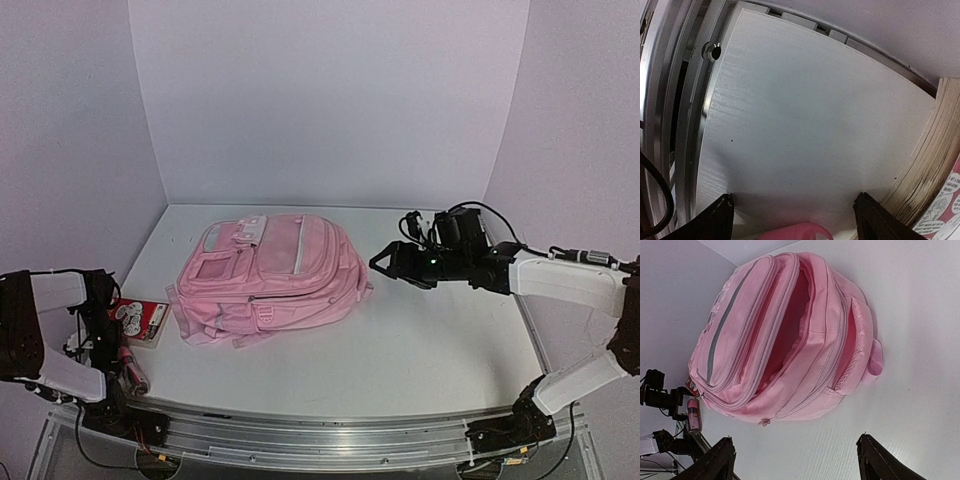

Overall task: Pack the student bag
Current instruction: Adjust the stationery at the center of the board.

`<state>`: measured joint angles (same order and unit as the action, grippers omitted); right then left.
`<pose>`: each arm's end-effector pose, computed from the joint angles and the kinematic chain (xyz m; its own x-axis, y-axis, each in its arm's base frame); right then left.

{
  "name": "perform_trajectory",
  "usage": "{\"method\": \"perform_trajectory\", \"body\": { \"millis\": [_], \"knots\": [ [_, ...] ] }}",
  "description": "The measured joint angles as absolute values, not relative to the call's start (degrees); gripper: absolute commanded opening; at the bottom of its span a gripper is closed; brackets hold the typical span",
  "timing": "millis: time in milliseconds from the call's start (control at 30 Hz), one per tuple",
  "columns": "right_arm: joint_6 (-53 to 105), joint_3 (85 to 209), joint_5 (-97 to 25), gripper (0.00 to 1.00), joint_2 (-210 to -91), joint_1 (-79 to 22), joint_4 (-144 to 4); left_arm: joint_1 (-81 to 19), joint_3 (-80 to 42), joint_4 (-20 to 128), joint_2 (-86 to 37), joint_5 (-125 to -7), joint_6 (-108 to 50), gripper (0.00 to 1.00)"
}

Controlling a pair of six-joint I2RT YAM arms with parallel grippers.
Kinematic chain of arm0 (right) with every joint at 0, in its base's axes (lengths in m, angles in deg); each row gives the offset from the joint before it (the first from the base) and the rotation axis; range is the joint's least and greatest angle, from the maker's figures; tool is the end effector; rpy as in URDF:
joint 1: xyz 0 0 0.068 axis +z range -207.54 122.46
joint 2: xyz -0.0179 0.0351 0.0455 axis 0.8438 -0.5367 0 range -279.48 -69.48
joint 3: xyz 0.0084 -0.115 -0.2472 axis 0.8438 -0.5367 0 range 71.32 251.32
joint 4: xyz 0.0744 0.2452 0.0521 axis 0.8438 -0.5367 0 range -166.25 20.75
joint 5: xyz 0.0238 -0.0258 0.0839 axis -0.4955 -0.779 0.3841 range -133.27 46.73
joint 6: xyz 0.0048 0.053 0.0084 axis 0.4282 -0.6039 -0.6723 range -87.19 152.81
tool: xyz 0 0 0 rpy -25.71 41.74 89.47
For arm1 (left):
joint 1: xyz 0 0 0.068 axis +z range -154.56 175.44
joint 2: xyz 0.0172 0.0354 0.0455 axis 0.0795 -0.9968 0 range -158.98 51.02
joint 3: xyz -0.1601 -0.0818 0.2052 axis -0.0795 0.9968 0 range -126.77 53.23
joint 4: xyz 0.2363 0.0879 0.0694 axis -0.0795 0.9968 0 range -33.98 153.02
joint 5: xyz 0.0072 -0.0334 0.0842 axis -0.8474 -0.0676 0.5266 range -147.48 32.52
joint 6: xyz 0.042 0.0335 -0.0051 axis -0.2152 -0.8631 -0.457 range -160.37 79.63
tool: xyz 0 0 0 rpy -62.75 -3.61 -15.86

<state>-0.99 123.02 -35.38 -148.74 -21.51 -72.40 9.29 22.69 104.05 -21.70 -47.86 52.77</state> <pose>0.2476 0.1862 0.2569 -0.7204 0.1575 -0.6754 -0.3337 0.7751 0.5366 0.1567 0.0449 0.1364 0.2881 -0.9429 -0.1671 -0.9566 -0.2914 -0.0053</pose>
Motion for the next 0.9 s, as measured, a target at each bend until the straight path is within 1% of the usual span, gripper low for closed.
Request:
{"method": "perform_trajectory", "body": {
  "millis": [100, 133, 200, 233, 333, 467, 533, 767, 900],
  "knots": [
    [-0.8, 123.1, -36.1, 0.81, -148.8, -21.5, -72.9, 6.9, 23.5, 103.6, -20.0, -47.9, 53.6, 0.72],
    [-0.8, 123.1, -36.2, 0.81, -148.9, -21.5, -73.0, 5.4, 23.9, 103.8, -19.3, -47.9, 53.9, 0.71],
    [-0.9, 123.4, -36.4, 0.81, -149.2, -21.5, -73.1, 2.2, 24.8, 104.0, -17.4, -48.3, 54.4, 0.65],
    [-1.1, 123.5, -36.4, 0.81, -149.5, -21.5, -73.2, 0.5, 25.3, 104.0, -16.4, -48.6, 54.5, 0.64],
    [-1.6, 123.7, -36.4, 0.81, -150.4, -21.5, -73.2, -2.9, 26.4, 104.1, -14.3, -49.1, 54.5, 0.66],
    [-2.6, 123.7, -36.3, 0.81, -151.4, -21.5, -73.2, -7.3, 26.1, 104.1, -15.1, -49.4, 53.9, 0.68],
    [-3.2, 123.7, -36.1, 0.81, -151.6, -21.5, -73.2, -10.0, 25.2, 104.1, -17.0, -49.3, 53.6, 0.7],
    [-4.5, 123.7, -34.7, 0.8, -151.7, -21.5, -73.2, -21.2, 17.4, 102.0, -27.9, -50.2, 53.1, 0.71],
    [-4.9, 122.7, -34.6, 0.8, -151.6, -21.5, -72.9, -28.2, 13.9, 100.5, -32.1, -51.6, 52.5, 0.74]
  ]
}}
